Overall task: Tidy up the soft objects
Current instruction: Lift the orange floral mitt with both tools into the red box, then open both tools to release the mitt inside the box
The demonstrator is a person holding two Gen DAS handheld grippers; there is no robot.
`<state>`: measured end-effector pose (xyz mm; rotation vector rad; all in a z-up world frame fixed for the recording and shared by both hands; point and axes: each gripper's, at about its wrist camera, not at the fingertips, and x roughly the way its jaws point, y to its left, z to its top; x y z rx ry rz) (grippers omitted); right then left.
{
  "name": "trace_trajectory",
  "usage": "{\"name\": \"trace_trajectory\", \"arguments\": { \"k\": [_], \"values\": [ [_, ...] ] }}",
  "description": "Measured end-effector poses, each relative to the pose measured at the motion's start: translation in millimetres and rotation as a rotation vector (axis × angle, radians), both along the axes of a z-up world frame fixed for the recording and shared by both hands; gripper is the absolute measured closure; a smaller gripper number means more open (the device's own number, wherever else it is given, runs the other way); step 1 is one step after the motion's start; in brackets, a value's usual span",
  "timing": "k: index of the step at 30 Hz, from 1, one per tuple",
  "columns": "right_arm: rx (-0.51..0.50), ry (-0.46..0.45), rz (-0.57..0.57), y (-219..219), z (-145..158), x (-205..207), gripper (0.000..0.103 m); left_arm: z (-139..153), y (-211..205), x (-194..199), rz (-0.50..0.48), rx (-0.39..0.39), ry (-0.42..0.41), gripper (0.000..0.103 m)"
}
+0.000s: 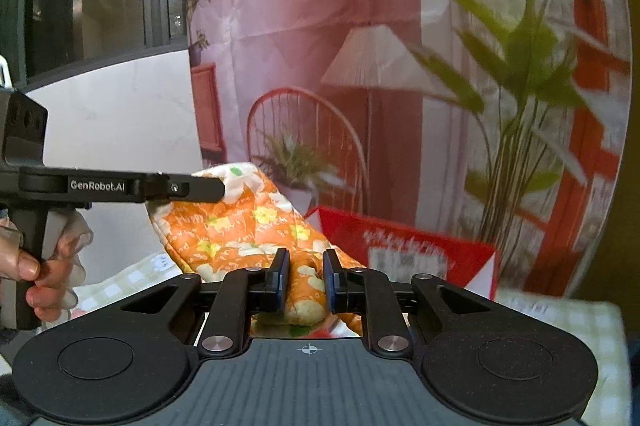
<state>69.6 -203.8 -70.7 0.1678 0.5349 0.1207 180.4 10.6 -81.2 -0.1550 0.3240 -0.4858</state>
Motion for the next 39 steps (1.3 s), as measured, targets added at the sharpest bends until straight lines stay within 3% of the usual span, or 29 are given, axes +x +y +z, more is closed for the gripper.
{"name": "trace_trajectory", "arguments": {
  "k": [6, 14, 22, 30, 32, 34, 36, 39],
  "values": [
    [-0.102, -0.007, -0.015, -17.7, -9.0, 48.0, 0.087, -8.1, -9.0, 58.5, 0.043, 0.022, 0.050, 0.093],
    [-0.188, 0.094, -0.016, -23.8, -67.8, 118.0, 0.087, -51.6, -22.2, 127.4, 0.059, 0.126, 0.193, 0.093],
    [-0.182, 0.275, -0.015, -22.4, -124.0, 154.4, 0.087, -86.0, -33.1, 151.7, 0.052, 0.259, 0.306, 0.093],
    [-0.173, 0.395, -0.046, -23.3, -143.7, 161.4, 0.086, -96.6, -32.5, 153.1, 0.047, 0.305, 0.345, 0.090],
    [-0.169, 0.409, -0.058, -23.4, -144.9, 160.2, 0.083, -95.4, -33.4, 152.3, 0.051, 0.317, 0.345, 0.083],
    [-0.183, 0.419, -0.076, -23.4, -146.4, 159.0, 0.079, -93.7, -33.5, 151.4, 0.067, 0.332, 0.337, 0.048],
    [-0.189, 0.418, -0.092, -23.8, -145.7, 156.1, 0.074, -89.4, -33.5, 147.5, 0.087, 0.339, 0.312, 0.036],
    [-0.178, 0.415, -0.117, -28.4, -143.0, 151.8, 0.065, -83.3, -31.9, 142.9, 0.088, 0.339, 0.310, 0.032]
  ]
}}
